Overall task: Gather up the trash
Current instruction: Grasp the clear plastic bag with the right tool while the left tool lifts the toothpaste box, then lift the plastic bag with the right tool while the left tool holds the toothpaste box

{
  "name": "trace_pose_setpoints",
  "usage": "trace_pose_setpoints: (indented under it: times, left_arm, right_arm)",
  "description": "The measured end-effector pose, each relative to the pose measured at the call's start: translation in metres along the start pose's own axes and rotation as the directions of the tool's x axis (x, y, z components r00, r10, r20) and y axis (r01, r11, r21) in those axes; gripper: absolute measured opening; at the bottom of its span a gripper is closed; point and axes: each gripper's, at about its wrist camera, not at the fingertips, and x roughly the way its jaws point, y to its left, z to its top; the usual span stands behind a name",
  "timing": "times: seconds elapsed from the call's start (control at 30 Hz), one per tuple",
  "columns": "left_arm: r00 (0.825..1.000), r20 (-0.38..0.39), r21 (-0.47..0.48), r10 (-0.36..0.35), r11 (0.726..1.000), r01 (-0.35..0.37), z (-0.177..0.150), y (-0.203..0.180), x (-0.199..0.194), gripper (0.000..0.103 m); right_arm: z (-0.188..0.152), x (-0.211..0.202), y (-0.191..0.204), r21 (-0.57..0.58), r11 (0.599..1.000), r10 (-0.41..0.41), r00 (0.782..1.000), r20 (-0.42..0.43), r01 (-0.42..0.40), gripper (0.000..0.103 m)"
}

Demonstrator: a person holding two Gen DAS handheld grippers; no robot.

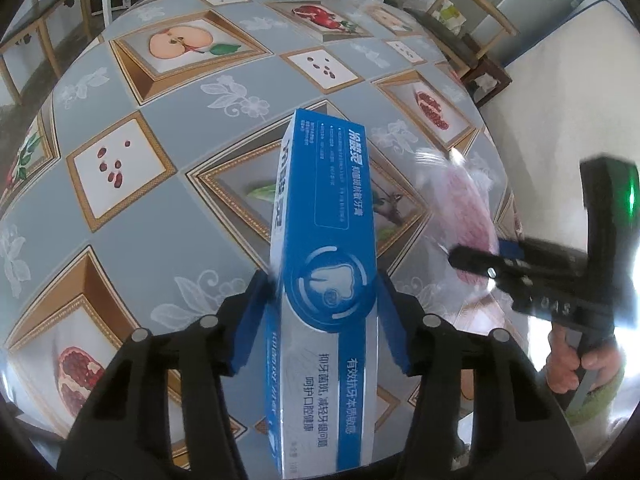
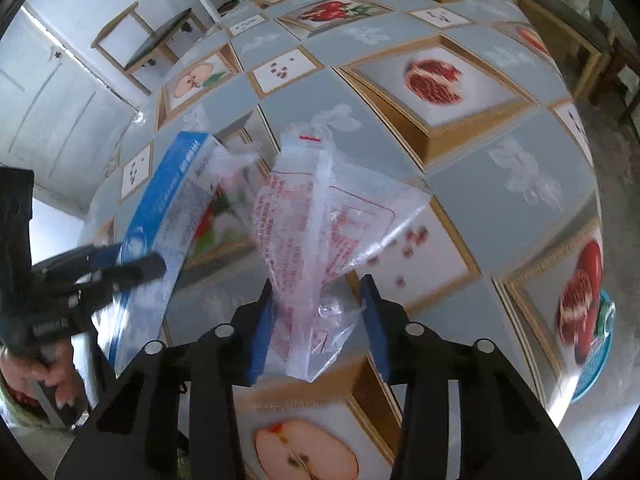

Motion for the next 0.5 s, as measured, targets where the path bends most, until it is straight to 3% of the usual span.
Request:
trace_pose_setpoints:
  times: [0.23, 0.3, 0.5]
  left_arm:
    - [1.000, 0.003, -0.026, -0.019, 0.999, 0.019, -0.022, 0.002, -0.010, 0.049]
    - [1.000, 0.006, -0.033, -0.017, 0.999, 0.018, -0.026, 0.001, -0.012, 0.049]
    - [1.000, 0.009, -0.031, -0.015, 0.999, 0.015, -0.030, -0.001, -0.012, 0.049]
  right_arm:
    - [-0.031, -0.018, -0.009, 0.030, 1.000, 0.008, 1.000, -0.016, -0.008, 0.041]
    - [-0.032, -0.023, -0.009, 0.035, 0.999, 0.011, 1.000, 0.000, -0.011, 0.057]
    - [-0.023, -0.024, -0.008, 0.051, 0.999, -0.005, 1.000, 0.031, 0.004, 0.072]
